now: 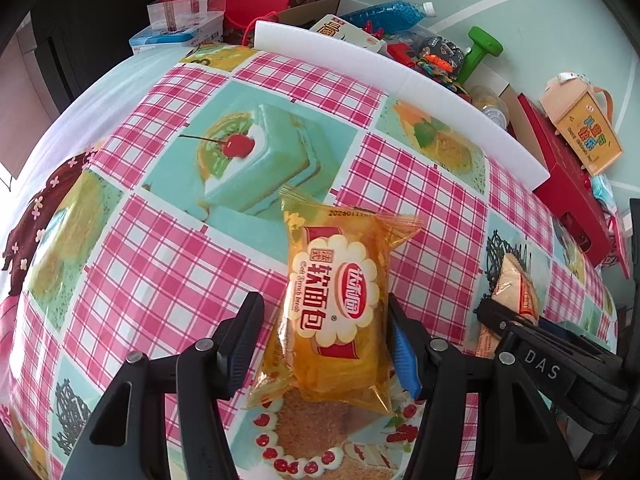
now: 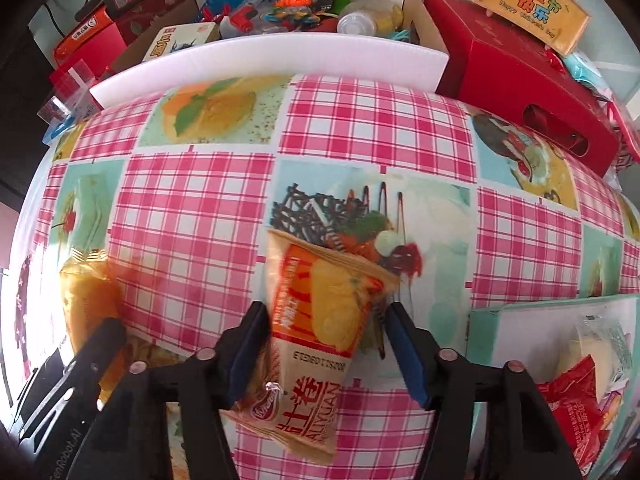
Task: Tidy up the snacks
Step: 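Lift the bagged bun with the left tool while the right grasps the orange chip bag, then carry the bun with the left tool while the right carries the chip bag over the tray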
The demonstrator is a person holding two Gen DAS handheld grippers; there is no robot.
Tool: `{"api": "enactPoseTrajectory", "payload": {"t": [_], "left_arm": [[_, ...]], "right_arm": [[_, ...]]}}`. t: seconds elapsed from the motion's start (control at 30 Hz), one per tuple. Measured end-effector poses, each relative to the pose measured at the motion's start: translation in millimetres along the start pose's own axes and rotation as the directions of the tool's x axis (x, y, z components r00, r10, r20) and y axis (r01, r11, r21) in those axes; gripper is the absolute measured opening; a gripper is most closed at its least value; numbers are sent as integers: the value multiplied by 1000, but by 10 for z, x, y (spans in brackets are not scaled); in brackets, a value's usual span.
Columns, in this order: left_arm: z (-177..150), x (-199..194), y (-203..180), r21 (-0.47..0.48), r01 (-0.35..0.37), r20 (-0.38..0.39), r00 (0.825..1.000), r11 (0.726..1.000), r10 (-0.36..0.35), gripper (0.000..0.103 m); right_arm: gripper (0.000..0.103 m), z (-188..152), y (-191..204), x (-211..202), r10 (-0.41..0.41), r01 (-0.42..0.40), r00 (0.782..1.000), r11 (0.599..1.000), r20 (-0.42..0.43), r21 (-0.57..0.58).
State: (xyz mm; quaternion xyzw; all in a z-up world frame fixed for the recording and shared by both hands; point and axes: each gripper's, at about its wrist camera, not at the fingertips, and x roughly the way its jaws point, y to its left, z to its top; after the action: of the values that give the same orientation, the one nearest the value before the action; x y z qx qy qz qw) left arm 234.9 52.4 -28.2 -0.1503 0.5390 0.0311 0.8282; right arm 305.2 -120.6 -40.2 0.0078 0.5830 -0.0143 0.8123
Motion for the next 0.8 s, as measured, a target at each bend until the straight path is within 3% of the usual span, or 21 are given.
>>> {"api": "enactPoseTrajectory", "payload": {"t": [0.27, 0.57, 0.67, 0.8], "left_arm": [[-33, 27, -187, 26, -3, -4, 1000, 1000, 3, 46], [-182, 40, -283, 18, 9, -20, 1000, 1000, -9, 44], [-247, 21, -293, 9, 19, -32, 999, 1000, -19, 43], [-355, -15, -325, 3, 20, -39, 999, 1000, -20, 42]], "right_arm": [[52, -100, -13, -67, 3, -3, 1000, 1000, 16, -17], [48, -177, -36, -159, 4, -4, 1000, 1000, 8, -19], [40, -290, -45, -220, 17, -17, 1000, 1000, 14, -12], [40, -461, -93, -324, 41, -41, 999, 999, 25, 1]]}}
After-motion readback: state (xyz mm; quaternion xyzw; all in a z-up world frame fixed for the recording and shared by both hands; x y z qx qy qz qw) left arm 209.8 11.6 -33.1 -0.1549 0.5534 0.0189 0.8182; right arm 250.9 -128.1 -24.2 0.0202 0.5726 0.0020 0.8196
